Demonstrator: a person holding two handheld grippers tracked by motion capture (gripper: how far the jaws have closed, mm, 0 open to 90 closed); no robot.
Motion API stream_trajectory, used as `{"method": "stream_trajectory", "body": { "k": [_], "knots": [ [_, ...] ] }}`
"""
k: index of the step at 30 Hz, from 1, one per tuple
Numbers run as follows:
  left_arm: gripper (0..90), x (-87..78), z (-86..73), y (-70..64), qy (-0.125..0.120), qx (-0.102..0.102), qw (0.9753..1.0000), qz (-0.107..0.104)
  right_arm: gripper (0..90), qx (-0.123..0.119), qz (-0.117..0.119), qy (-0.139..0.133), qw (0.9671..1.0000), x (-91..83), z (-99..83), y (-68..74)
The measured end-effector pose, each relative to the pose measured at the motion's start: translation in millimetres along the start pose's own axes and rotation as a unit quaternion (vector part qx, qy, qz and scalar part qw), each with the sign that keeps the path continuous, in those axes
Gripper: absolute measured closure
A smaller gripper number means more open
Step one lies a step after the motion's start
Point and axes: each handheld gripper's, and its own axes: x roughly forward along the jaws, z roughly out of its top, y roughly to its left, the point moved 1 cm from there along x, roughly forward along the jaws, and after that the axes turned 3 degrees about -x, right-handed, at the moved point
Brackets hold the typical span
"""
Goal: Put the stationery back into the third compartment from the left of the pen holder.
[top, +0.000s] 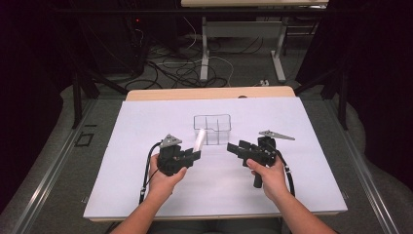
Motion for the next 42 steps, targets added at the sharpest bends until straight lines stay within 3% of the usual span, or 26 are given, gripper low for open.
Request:
{"method": "stream_trajectory", "body": {
  "k": [4, 10, 15, 21, 25, 31, 34, 35, 42],
  "knots": [
    [71.1, 3.3, -3.0, -1.5, 0.003, -0.012, 0.9998, -0.017, 34.0, 0.013, 0.022, 0.031, 0.9992, 1.8, -3.7, 2.9],
    [71.1, 10.2, -9.4, -4.9, 0.014, -0.020, 0.9993, -0.030, 34.0, 0.004, 0.037, 0.022, 0.9991, 4.7, -9.8, 2.5],
    [71.1, 17.1, -14.0, -10.9, 0.026, -0.008, 0.9990, -0.036, 34.3, 0.004, 0.059, 0.025, 0.9979, 7.4, -14.5, 4.2],
    [71.1, 23.8, -18.6, -21.0, 0.035, 0.019, 0.9980, -0.048, 34.2, 0.015, 0.082, 0.035, 0.9959, 11.8, -19.5, 8.5],
    [71.1, 28.0, -21.4, -26.1, 0.041, 0.026, 0.9973, -0.054, 34.2, 0.029, 0.099, 0.039, 0.9939, 13.4, -20.3, 10.7],
    [71.1, 31.5, -24.1, -31.6, 0.047, 0.036, 0.9964, -0.061, 38.3, 0.044, 0.095, 0.045, 0.9935, 14.8, -21.8, 8.6],
    [71.1, 32.6, -24.9, -33.4, 0.050, 0.041, 0.9959, -0.063, 41.9, 0.067, 0.104, 0.053, 0.9909, 15.2, -22.3, 8.6],
    [71.1, 33.1, -25.3, -34.2, 0.051, 0.043, 0.9958, -0.063, 43.9, 0.058, 0.100, 0.048, 0.9921, 16.2, -23.5, 7.7],
    [71.1, 34.3, -26.5, -37.7, 0.053, 0.052, 0.9953, -0.062, 54.8, 0.076, 0.096, 0.061, 0.9906, 16.9, -25.1, 8.1]
  ]
}}
